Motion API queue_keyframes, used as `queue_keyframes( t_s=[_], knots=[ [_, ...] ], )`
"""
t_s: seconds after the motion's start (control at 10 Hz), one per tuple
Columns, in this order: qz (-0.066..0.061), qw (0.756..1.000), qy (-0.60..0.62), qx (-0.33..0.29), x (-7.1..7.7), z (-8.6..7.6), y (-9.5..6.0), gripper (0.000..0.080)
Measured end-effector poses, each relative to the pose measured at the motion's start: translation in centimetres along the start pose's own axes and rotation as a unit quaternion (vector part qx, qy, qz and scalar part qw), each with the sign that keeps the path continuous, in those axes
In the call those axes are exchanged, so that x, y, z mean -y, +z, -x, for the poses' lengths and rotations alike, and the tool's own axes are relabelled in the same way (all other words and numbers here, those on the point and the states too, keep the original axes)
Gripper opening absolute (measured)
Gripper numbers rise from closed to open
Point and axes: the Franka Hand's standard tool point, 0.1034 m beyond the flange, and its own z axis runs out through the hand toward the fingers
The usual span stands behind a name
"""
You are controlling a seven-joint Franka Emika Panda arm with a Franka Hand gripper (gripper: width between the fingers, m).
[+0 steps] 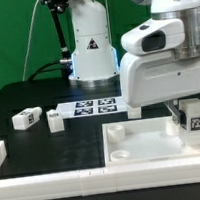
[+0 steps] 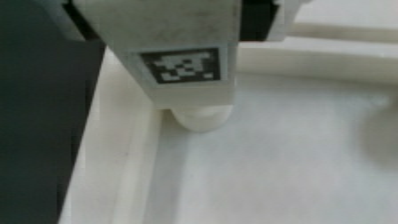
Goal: Assemble one leg
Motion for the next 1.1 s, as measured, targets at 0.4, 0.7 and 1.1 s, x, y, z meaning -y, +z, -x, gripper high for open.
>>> queue_keyframes(
  t_s=[0.4,0.7,1.1],
  knots=[
    [-0.007,0.971,0.237,-0.006,-0.07,-0.17,0.0,0.0294],
    [-0.034,0.901,0.432,-0.01,-0.54,-0.35,0.26,0.0294],
    [-0.052,0.799,0.6,0.002,-0.24,-0.4,0.3,0.0294]
  ],
)
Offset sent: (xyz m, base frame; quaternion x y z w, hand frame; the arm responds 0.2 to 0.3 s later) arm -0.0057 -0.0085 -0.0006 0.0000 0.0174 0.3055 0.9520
